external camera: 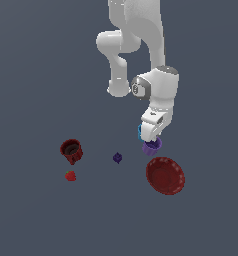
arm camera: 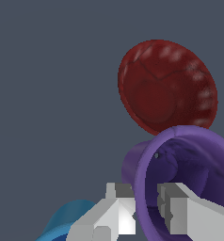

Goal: Pick up a designated object from a clutter of objects.

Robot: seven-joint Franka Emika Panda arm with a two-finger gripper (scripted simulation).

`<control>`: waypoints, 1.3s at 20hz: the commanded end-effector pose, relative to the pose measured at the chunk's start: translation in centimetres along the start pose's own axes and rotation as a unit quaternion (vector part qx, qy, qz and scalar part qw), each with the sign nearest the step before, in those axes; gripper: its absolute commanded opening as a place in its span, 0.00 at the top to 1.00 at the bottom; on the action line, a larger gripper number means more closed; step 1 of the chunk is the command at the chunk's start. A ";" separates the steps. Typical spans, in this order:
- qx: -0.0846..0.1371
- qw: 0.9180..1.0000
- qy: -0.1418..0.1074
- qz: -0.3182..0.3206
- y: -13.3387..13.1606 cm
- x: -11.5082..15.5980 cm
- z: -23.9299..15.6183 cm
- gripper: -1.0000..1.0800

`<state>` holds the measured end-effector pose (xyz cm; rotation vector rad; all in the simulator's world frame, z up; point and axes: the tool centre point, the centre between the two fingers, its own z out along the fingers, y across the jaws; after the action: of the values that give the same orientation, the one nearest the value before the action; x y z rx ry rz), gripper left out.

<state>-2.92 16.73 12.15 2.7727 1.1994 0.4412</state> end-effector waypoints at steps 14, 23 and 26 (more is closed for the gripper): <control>0.000 1.000 0.001 -0.001 2.7 -2.9 -8.2 1.00; 0.003 1.000 0.003 -0.001 4.5 -4.7 -13.8 1.00; 0.004 1.000 0.004 -0.001 5.2 -5.5 -16.1 1.00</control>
<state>-7.32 9.18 26.06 2.7774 1.2074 0.4449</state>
